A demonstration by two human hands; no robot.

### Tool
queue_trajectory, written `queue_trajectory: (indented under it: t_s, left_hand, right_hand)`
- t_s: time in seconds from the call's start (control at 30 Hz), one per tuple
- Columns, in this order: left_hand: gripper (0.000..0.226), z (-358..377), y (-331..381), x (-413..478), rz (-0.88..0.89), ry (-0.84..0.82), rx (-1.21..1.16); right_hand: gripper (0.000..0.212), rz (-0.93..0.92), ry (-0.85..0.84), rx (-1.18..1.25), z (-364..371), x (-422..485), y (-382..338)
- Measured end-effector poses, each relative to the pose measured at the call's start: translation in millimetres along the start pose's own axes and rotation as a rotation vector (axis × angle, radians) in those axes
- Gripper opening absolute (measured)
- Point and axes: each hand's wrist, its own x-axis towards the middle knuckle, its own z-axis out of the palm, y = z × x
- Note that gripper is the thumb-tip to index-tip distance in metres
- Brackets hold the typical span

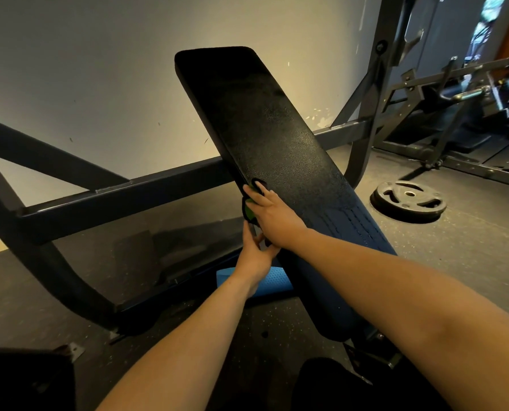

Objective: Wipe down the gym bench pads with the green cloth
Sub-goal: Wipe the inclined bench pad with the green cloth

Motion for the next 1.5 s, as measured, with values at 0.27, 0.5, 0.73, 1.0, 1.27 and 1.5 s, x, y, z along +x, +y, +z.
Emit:
queue_trajectory:
  t_s: [0.27,0.5,0.73,1.0,1.27,1.5]
  left_hand:
    - [0.094,4,-9,5,0.007,0.016,-0.024]
    - [0.079,9,-22,-6,0.042,-0.004,-0.033]
    - [0.071,13,-22,-22,0.022,-0.039,0.018]
    - [0.054,18,-1,-39,0.173,0.014,0.025]
    - [0.018,10,30,-34,0.125,0.175,-0.11]
    - [0.034,14,16,-23,0.114,0.131,-0.063]
  right_hand:
    - [0.036,0.034,0.061,0.36,5,-13,3]
    - [0.03,0.065,0.212,0.534,24,-72,1]
    - [0.028,0.109,0.175,0.511,27,-93,-4]
    - [0.026,0.504,0.438,0.859,-20,-73,-23]
    - [0.052,0.477,0.178,1.261,-51,-71,-40]
    - [0.033,0.564,0.36,0.743,-27,-107,2]
